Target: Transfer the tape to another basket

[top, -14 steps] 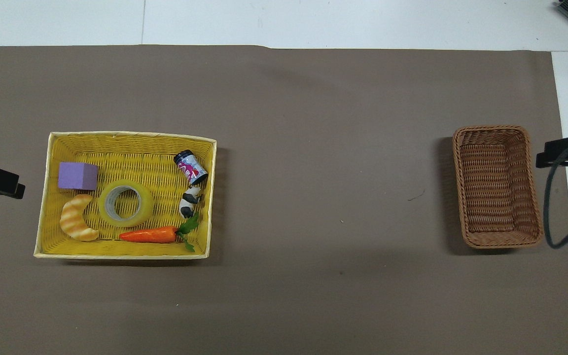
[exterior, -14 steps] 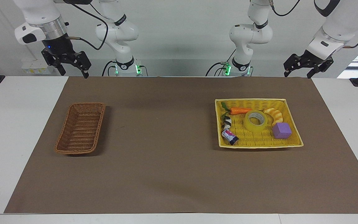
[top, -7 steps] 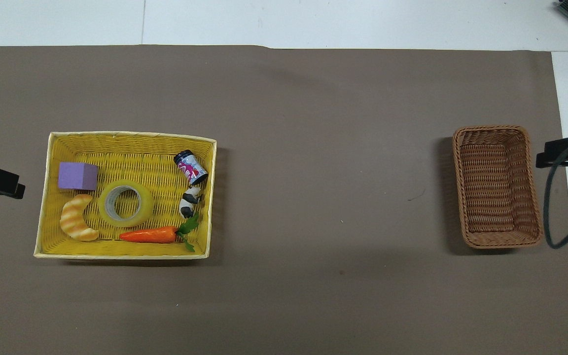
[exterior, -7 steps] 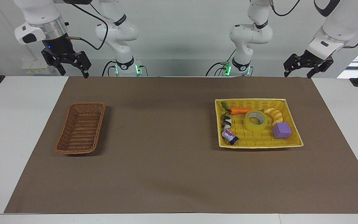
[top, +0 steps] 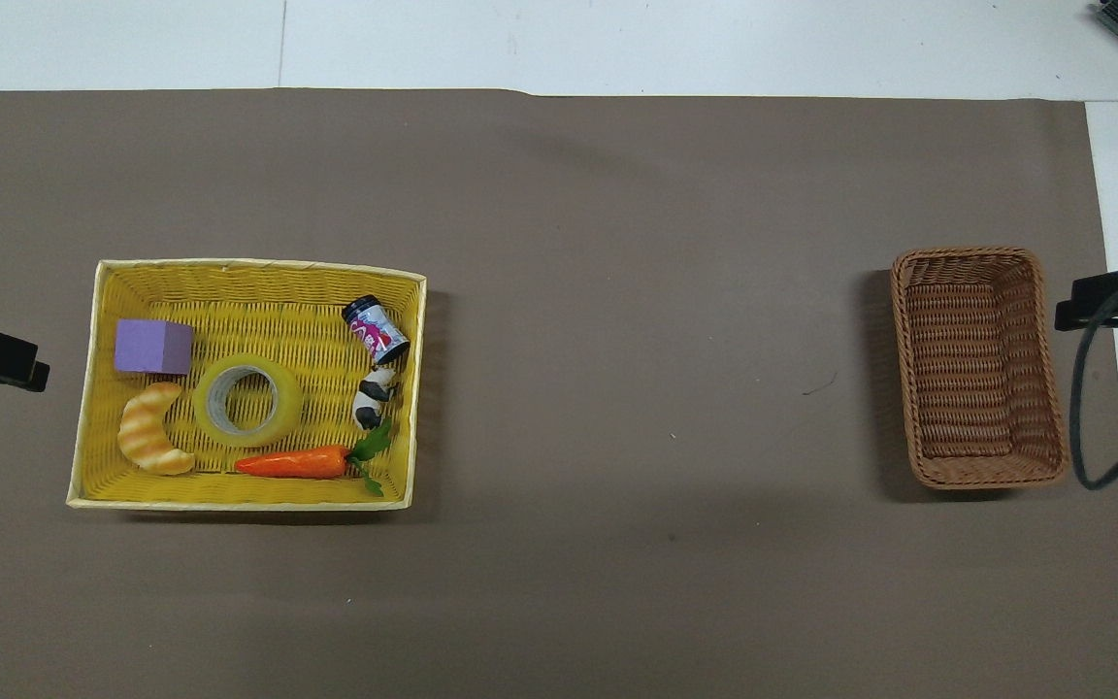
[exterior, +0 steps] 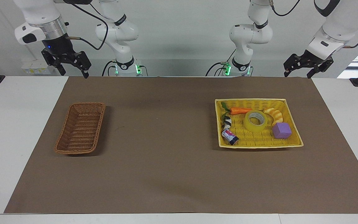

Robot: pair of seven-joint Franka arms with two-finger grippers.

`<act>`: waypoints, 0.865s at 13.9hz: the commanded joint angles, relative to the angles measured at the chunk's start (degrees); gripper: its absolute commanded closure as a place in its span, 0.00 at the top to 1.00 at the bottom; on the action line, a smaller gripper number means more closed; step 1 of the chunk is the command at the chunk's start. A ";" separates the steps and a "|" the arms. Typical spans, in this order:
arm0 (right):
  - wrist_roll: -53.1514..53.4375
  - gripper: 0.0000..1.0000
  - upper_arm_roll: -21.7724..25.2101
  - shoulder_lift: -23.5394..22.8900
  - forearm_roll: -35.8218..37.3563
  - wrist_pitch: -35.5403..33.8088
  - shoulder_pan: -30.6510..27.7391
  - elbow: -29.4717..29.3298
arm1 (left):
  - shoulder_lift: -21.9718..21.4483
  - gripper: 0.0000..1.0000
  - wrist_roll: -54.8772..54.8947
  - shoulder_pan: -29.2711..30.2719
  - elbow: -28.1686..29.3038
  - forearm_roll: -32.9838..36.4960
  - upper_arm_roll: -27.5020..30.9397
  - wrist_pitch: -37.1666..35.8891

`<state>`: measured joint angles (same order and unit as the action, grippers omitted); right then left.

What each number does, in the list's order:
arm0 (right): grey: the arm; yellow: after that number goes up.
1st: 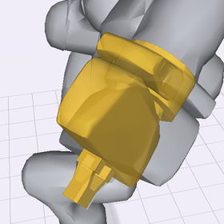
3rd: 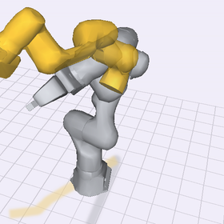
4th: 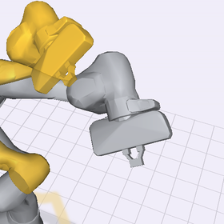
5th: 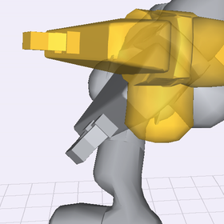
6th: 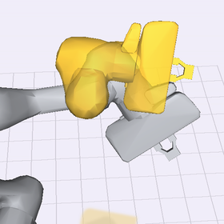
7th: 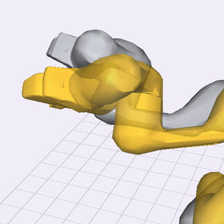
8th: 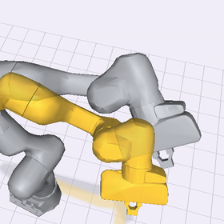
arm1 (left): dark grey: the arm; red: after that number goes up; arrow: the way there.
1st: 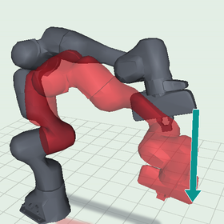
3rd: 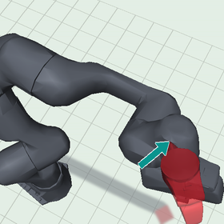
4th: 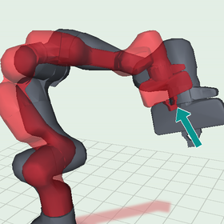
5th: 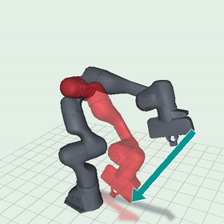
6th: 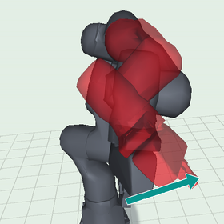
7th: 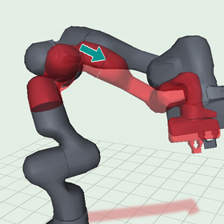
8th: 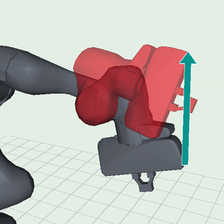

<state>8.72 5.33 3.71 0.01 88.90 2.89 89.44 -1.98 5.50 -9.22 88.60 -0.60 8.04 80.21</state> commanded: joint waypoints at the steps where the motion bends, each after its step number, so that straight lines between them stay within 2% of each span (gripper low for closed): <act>1: -0.90 1.00 0.39 0.86 -0.89 -0.30 0.18 0.74 | -3.64 1.00 -1.37 1.47 7.34 -0.28 -0.13 6.24; 6: -0.90 1.00 0.39 0.86 -0.89 -0.30 0.18 0.74 | -3.65 1.00 -0.85 1.57 21.50 -0.28 -0.13 24.96; 12: -0.90 1.00 0.39 0.86 -0.89 -0.30 0.18 0.74 | -1.63 1.00 -0.49 1.57 27.93 -0.98 -0.21 32.98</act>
<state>8.72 5.33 3.71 0.01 88.90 2.89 89.44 -2.75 4.75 -7.91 113.56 -0.68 7.92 110.08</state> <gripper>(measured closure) 0.000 0.000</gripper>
